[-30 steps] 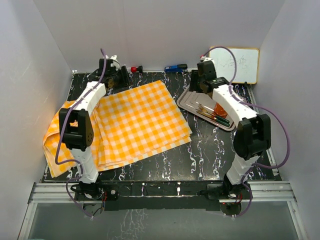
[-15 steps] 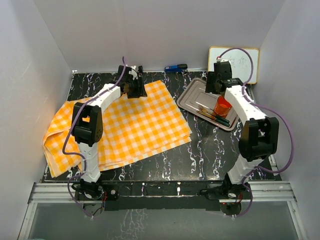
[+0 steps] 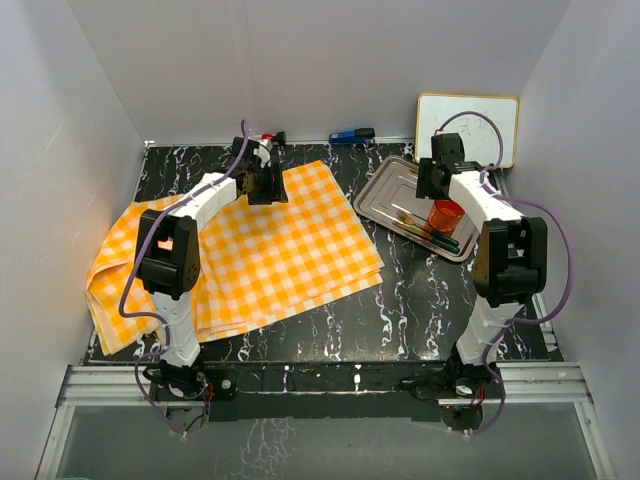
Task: Set the dinner table for one person
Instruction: Pick up the cup at the center of the board.
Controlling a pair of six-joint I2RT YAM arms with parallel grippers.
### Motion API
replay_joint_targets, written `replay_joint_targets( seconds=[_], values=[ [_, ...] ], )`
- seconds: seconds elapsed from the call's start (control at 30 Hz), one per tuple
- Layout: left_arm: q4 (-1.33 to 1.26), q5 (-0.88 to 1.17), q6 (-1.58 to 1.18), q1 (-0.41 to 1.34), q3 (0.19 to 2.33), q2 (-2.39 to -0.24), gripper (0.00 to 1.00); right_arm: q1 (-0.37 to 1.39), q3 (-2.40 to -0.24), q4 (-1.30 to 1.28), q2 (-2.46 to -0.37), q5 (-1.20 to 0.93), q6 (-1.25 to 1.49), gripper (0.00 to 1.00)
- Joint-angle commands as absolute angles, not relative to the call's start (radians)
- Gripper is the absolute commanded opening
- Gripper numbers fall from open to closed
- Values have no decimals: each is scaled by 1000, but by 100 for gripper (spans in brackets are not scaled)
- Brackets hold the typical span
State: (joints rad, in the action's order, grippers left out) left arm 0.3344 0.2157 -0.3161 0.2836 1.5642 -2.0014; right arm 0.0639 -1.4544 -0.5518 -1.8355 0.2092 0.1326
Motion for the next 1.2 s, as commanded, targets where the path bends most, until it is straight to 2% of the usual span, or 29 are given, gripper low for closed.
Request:
replay_joint_targets(
  seconds=[0.0,0.13,0.37,0.43,0.53,0.57,0.67,0.93,1.17],
  values=[
    [358,186,-300,284,1552,-1910,52,42,-1459,-486,-1842,185,120,56],
    [370,167,-296,284,1554,-1910,52,34,-1436,-470,-1862,133,135,53],
    [390,142,-287,284,1564,-1925,52,34,-1387,-442,-1887,97,152,34],
    [399,130,-284,284,1565,-1925,52,34,-1382,-434,-1887,100,158,27],
    [410,107,-272,284,1568,-1923,52,34,-1391,-438,-1890,97,165,2],
    [413,100,-268,284,1568,-1921,52,34,-1394,-444,-1893,99,170,0],
    [415,80,-260,285,1561,-1908,52,32,-1411,-462,-1902,97,182,0],
    [419,41,-246,282,1545,-1887,52,33,-1408,-435,-1808,274,214,0],
    [402,36,-255,283,1527,-1868,52,32,-1521,-460,-1723,286,205,0]
  ],
)
